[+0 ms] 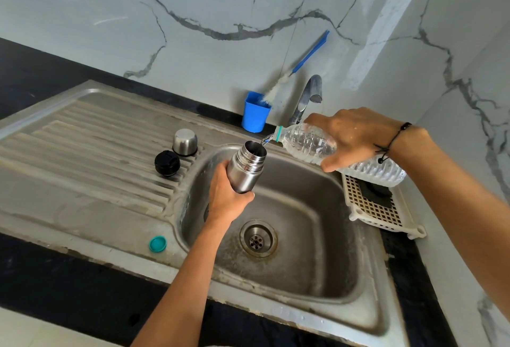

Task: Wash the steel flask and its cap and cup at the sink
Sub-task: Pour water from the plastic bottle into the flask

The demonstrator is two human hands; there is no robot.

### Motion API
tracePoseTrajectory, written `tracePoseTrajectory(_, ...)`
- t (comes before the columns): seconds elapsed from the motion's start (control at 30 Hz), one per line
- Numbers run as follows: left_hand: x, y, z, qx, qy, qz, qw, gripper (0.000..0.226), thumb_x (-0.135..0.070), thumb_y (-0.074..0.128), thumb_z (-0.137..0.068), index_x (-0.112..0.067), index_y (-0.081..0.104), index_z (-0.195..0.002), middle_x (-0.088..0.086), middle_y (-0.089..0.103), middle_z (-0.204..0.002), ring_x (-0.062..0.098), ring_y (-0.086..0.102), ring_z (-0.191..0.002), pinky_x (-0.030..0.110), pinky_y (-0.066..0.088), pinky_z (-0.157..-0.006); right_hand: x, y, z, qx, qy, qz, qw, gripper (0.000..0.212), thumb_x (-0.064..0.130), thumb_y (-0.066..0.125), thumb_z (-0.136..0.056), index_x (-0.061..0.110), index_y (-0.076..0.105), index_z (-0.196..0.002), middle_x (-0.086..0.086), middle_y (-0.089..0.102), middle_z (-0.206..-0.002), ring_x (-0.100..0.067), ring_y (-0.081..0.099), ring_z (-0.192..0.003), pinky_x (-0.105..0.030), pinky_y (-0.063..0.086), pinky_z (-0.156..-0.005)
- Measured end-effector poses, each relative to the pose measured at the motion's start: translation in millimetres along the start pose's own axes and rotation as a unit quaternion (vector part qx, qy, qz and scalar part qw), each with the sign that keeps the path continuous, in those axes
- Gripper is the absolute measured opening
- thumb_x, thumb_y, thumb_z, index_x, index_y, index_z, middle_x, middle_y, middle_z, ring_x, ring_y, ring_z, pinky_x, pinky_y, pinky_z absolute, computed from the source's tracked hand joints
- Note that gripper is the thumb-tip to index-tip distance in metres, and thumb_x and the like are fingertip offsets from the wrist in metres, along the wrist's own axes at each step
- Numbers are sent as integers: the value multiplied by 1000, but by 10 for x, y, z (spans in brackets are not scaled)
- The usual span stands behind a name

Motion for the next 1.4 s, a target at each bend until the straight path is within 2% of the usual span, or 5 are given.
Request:
tracePoseTrajectory(0.37,-9,-5,4,2,2,1,1000,83,-8,83,-58,-17,41,-129,4,56,-119,23,56,-104,38,47,-87,1,-32,1,0,1,5,1000,79,50,67,-75,27,25,-139,-3,60,-86,-8,48,-65,-23,31,-50)
tracePoseTrajectory(0.73,0,0,-10,3,-4,1,1000,84,-9,83,-58,-18,40,-130,4,56,-120,24,56,-106,44,48,-92,-3,-50,-4,0,3,4,1000,79,50,67,-75,28,25,-139,-2,61,-86,-5,46,-64,-23,29,-50)
tracePoseTrajectory(0.87,-3,10,-8,3,-3,1,1000,83,-8,83,-58,-18,41,-129,3,56,-119,23,56,-105,37,47,-87,14,-36,9,6,9,-3,1000,79,49,68,-76,27,25,-139,2,54,-76,-6,46,-63,-23,29,-49)
tracePoseTrajectory(1.1,-14,27,17,11,-1,10,1000,82,-7,82,-60,-18,40,-129,3,55,-119,20,55,-101,30,41,-79,-5,-21,-2,6,3,0,1000,79,49,67,-76,28,25,-139,-2,62,-83,-6,49,-64,-23,32,-50)
tracePoseTrajectory(1.4,-18,28,24,15,-3,14,1000,85,-7,82,-60,-19,39,-132,2,54,-120,20,55,-103,30,42,-81,-11,-37,9,8,8,5,1000,80,49,67,-77,29,24,-140,-1,60,-84,-4,47,-64,-21,30,-50)
Point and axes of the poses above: each hand's wrist, its own z-axis away from the middle knuckle, its own y-axis out of the palm, x = y × z, the point moved 8 cm from there along -z, towards the middle knuckle
